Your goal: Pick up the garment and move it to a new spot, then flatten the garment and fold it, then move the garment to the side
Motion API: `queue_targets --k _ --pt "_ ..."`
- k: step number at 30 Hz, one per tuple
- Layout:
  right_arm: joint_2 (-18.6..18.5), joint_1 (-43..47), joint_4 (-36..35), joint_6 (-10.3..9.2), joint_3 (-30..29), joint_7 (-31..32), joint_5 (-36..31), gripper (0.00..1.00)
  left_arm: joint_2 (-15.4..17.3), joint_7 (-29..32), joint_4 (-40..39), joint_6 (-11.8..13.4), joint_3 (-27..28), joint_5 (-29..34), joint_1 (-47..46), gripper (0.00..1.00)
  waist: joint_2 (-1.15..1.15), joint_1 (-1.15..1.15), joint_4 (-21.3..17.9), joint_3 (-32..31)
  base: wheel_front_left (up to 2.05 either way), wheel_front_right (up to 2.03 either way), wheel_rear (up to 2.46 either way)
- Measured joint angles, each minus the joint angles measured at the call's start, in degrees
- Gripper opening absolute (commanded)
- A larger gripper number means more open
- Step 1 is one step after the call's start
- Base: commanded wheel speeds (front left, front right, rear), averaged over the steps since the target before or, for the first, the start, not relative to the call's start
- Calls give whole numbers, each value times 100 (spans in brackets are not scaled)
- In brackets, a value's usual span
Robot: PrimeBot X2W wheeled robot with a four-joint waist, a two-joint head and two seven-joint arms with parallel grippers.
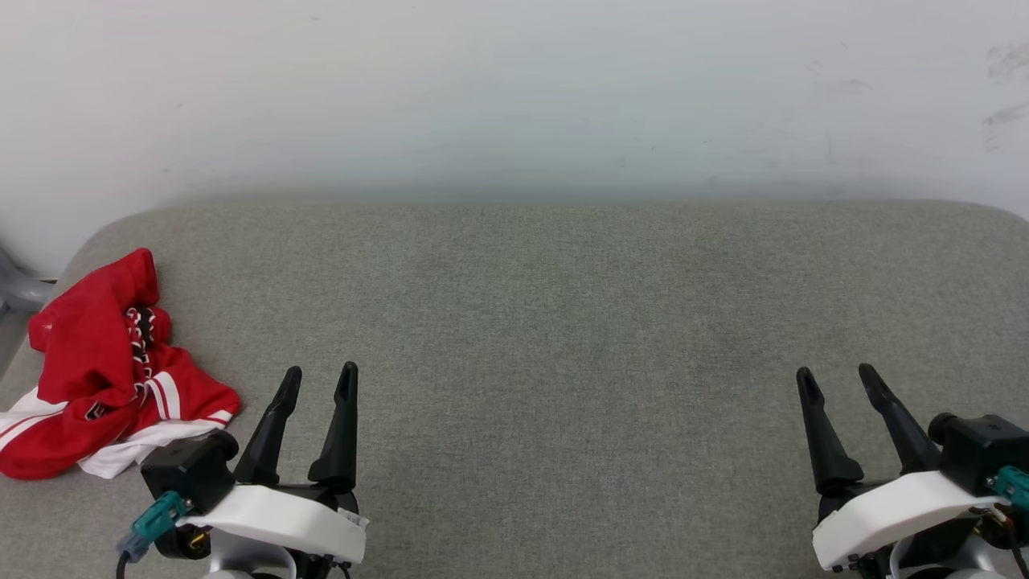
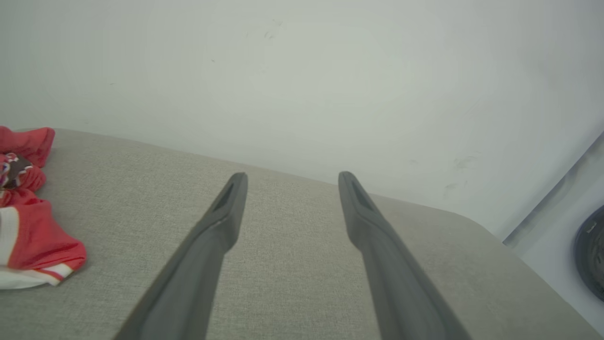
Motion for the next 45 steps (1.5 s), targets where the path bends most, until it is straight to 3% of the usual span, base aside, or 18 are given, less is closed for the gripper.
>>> queue_targets --k 25,32,45 --pt "19 99 -285 1 41 -132 -948 100 26 -311 225 -7 -99 984 21 100 0 0 146 7 0 0 0" --pt "20 127 -370 1 155 -179 -1121 100 12 -379 326 4 -63 1199 21 100 0 0 521 3 0 0 0" --pt "22 142 -385 2 336 -303 -1261 100 44 -514 387 130 163 1601 98 100 0 0 1566 -60 0 0 0"
